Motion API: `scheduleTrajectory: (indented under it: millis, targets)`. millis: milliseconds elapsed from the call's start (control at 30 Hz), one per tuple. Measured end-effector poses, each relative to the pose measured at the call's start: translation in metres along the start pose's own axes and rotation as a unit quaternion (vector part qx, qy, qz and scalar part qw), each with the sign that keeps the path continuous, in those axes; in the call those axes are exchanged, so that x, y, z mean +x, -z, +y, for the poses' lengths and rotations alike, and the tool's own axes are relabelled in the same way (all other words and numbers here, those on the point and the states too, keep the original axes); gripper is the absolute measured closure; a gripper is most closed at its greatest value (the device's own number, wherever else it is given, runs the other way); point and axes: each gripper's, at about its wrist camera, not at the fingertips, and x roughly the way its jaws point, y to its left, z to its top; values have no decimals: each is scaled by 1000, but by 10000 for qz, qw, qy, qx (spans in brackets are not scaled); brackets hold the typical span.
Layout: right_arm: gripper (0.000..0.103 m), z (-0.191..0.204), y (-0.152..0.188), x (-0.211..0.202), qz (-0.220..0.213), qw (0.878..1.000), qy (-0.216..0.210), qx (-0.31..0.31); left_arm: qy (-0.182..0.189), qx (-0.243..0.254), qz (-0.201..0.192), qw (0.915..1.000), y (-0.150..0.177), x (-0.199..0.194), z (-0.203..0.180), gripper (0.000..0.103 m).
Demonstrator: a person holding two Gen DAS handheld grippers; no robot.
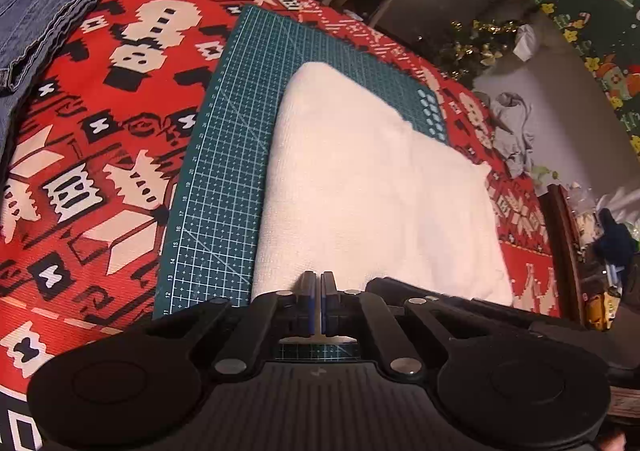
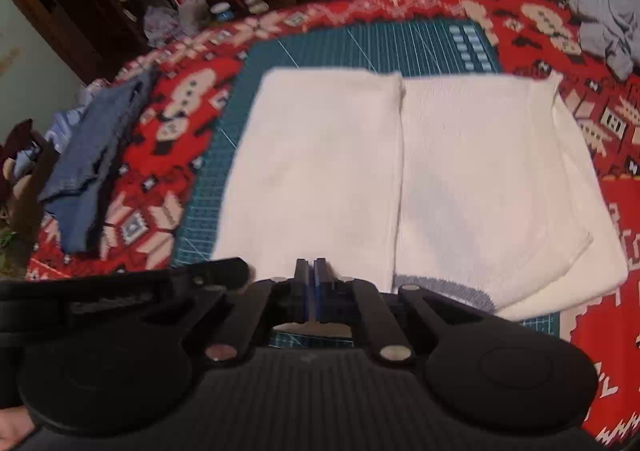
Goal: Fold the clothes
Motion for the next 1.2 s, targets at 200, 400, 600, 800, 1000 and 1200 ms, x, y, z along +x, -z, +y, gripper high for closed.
scheduleTrajectory:
  millis: [200, 400, 600, 800, 1000, 1200]
  targets:
    - [103, -16, 3, 0, 131, 9995, -69, 291, -8, -53, 14, 10000, 3, -1, 4, 100]
    - [103, -37, 4, -2, 245, 9964, -234, 771, 16, -117, 53, 9999, 8, -5, 8, 100]
    - [103, -44, 11, -8, 249, 9955, -190, 895, 49, -249, 104, 9996, 10, -8, 14, 100]
    - [103, -47, 19, -19, 224, 9952, -84, 954, -129, -160, 120, 9997, 18, -13, 12, 100]
    - [101, -59, 22, -43, -92, 9926, -174, 1201, 94, -320, -177, 9993, 21, -34, 18, 99]
    - [90, -56, 15, -31, -80, 9930, -279, 1147, 149, -413, -154, 9989, 16, -27, 19, 99]
